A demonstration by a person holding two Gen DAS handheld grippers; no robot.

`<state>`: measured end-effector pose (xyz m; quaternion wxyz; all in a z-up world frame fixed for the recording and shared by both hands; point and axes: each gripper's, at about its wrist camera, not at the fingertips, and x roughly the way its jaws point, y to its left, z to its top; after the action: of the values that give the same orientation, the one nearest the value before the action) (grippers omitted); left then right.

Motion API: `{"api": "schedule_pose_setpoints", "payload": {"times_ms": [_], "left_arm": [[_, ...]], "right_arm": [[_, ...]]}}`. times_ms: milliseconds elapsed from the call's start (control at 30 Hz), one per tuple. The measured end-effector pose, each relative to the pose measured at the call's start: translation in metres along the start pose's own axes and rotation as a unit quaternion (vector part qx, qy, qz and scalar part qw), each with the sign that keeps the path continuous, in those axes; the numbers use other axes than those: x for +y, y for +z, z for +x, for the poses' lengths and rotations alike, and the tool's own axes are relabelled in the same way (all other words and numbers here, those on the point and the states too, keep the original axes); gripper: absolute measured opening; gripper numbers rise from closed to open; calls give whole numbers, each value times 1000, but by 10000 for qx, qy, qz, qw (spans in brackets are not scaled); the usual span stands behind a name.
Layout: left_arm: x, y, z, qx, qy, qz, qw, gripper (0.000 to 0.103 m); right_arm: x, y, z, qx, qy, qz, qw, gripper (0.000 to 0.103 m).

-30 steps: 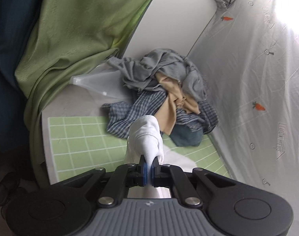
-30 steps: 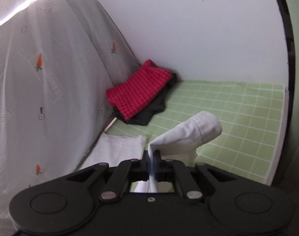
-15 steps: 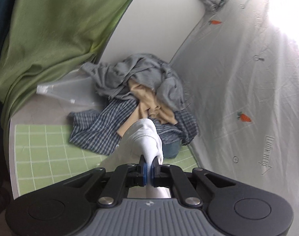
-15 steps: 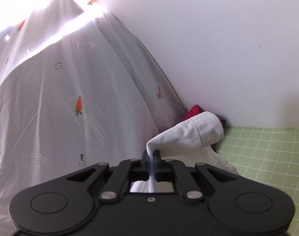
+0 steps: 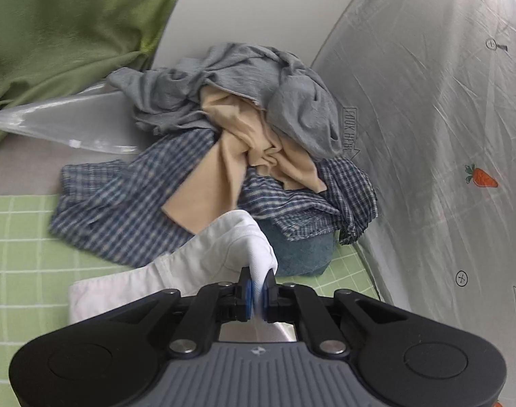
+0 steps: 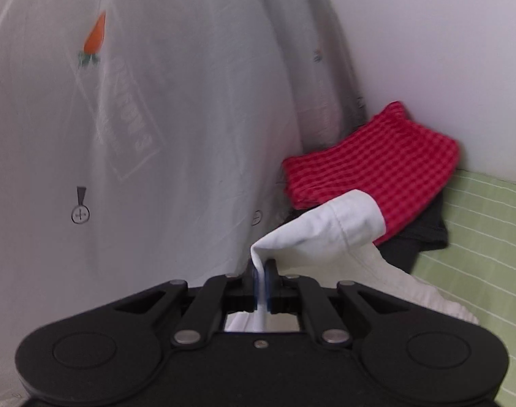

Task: Fold clothes

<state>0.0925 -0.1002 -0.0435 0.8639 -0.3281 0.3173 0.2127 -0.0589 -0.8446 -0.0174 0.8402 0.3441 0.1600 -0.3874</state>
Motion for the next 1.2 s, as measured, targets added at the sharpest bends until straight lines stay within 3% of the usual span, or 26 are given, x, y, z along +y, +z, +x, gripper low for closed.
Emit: {"api": "schedule_pose_setpoints", "payload": {"times_ms": [33,67,133,200,233,267,367,500,633,833,900,933,1000,1067,1200], "left_arm": [[-10,-1,13,-14,34,92,10000,35],[-21,-2,27,-27,68,184,9998,40],[-38,-4,45,-50,104,372,9992,64],[-45,-12,37,-109,60,728,9973,80],[-48,-18,33,-103,80,958,9953,83],[-50,-24,29,-98,99,1187,9928,84],[-54,-50,18,226,188,1695,9851,84],[-53,-88,7,738,71,1987,9773,84],[-66,-127,-3,1073,-192,2374,9653,84],[-91,-168,-15,1446,-643,2646,9513,84],[-99,-182,-21,1517,-805,2888,9419,84],[-103,-188,-25,1553,-893,3021,9363,84],[-111,-202,-32,1624,-1069,3283,9243,84],[-119,-215,-39,1693,-1244,3542,9113,84],[-122,-241,-46,1887,-1258,4041,8861,84]], "right_arm": [[9,-2,24,129,32,-130,9998,15],[17,-4,44,265,40,-270,9993,31],[33,-9,84,537,56,-550,9970,43],[37,-22,83,523,-55,-959,9940,54],[37,-29,77,480,-126,-1179,9918,70],[32,-38,69,441,-252,-1358,9894,80],[-3,-69,42,510,-904,-1532,9827,80],[-69,-101,14,915,-1636,-758,9793,81],[-104,-121,4,1228,-1601,-14,9794,80],[-104,-131,10,1158,-1526,145,9814,81],[-101,-133,12,1146,-1516,8,9818,72],[-99,-133,13,1143,-1509,-82,9819,45],[-95,-135,11,1130,-1566,-465,9801,9],[-97,-135,4,1110,-1440,-672,9810,4],[-110,-132,-27,957,-1413,-717,9827,4]]}}
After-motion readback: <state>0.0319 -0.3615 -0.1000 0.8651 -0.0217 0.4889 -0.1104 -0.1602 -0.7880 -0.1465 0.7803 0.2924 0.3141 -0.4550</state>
